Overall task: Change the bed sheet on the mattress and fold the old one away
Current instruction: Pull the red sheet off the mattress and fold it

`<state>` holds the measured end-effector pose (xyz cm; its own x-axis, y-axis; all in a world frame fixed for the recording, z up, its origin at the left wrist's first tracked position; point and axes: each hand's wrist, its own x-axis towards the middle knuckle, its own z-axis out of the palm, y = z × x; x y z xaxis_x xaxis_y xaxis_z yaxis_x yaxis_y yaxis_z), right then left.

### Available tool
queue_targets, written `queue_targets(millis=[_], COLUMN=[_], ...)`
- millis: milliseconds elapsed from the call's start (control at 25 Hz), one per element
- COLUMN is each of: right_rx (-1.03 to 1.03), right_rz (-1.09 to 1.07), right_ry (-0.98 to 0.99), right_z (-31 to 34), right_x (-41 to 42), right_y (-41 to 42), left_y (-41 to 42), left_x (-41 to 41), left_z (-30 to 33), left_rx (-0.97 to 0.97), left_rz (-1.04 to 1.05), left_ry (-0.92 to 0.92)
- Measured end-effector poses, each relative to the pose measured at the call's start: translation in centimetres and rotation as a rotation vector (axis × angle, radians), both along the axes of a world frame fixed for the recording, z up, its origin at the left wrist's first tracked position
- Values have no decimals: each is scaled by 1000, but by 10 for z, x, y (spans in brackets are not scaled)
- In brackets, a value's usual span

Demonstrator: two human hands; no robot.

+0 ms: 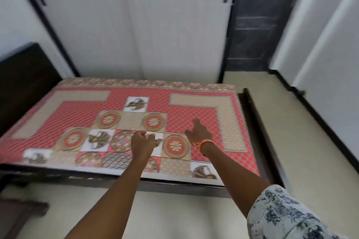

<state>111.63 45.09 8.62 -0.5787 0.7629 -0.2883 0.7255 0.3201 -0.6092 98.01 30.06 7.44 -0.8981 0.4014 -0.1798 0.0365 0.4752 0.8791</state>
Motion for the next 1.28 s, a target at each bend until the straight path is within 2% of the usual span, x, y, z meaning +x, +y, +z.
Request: queue_targets(millis=[200, 440, 600, 840, 1040, 1280], right_rx=[-32, -123, -150, -191, -125, -61], right_rz=[273, 462, 670, 836, 910, 892], right_ry=[32, 61, 15, 13, -65, -319], right_z=[-13, -34, -36, -46, -98, -181], right_x=[-190, -419, -569, -750, -895, -1044], right_y=[-63, -127, -178, -272, -354, -431], left_y=[-84, -166, -213, -288, -353, -430], left_x=[-131, -306, -428, -574, -716, -892], left_z=[-9, -27, -23, -49, -92, -172], left_rx=[19, -44, -42, -4, 32, -44], left_rz=[232, 533, 676, 889, 885, 821], left_ry=[-13, -23, -29, -82, -166, -323])
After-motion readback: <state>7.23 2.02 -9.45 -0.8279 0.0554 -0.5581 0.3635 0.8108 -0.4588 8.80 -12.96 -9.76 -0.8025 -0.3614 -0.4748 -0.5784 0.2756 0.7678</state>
